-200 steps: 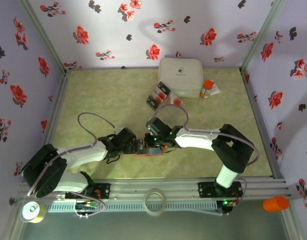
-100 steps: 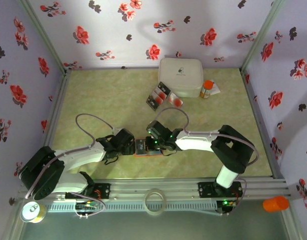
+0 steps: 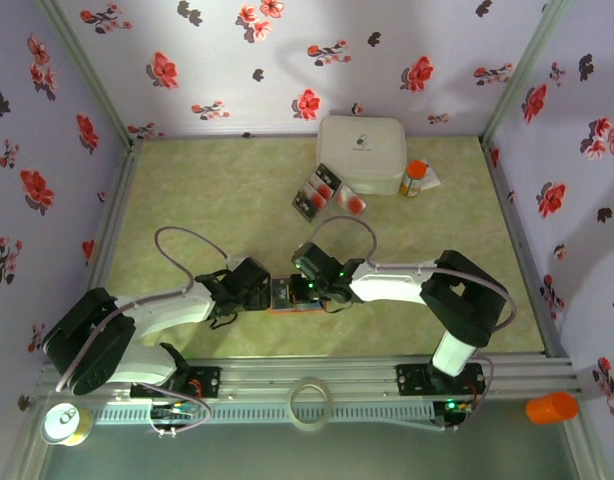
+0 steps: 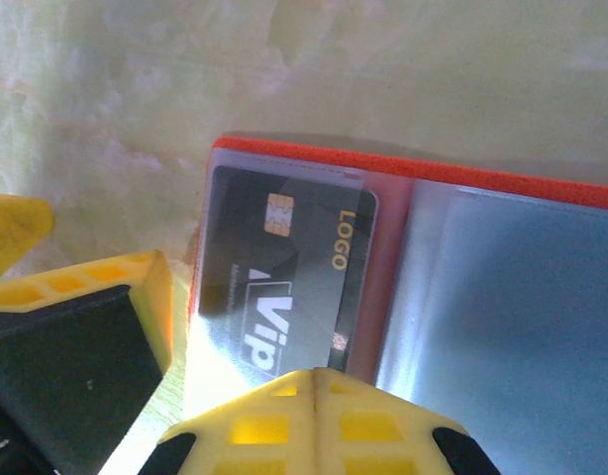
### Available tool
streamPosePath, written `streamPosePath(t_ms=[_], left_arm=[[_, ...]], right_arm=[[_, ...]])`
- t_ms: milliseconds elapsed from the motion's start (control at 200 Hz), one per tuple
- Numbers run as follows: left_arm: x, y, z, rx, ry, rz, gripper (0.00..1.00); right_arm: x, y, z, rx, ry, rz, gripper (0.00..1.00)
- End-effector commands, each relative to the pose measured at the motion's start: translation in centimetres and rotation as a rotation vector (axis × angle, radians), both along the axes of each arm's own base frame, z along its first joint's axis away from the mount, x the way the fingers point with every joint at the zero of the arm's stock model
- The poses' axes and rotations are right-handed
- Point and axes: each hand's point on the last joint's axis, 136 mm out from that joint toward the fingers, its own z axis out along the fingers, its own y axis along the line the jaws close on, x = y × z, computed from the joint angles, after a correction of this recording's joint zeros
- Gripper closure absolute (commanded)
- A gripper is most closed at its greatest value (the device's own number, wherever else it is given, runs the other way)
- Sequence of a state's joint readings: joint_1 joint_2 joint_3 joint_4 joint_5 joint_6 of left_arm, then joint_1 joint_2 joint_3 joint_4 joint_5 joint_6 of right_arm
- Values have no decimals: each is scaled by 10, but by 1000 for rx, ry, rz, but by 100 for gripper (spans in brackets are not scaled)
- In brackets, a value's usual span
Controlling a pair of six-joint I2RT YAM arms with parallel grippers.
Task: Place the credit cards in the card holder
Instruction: Insert the credit card into the card slot.
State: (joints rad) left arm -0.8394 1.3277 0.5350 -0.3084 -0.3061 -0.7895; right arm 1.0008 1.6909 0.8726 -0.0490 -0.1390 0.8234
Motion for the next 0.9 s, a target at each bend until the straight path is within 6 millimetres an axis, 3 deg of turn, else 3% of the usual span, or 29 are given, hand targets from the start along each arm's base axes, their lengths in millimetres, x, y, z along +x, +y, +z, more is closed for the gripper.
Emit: streamPosePath(t_ms=[0,595,895], left_arm=[[-3,-5,-8,-15,34,-18,10],[-2,-10,-12,-28,44,-30,11],[-4,-7,-12,-38,33,-15,11]], right_arm=[[-5,-6,-10,-24,19,-15,100],[-10,9,-15,-17,50,29,100],[-8,-1,4,-31,2,25,100]])
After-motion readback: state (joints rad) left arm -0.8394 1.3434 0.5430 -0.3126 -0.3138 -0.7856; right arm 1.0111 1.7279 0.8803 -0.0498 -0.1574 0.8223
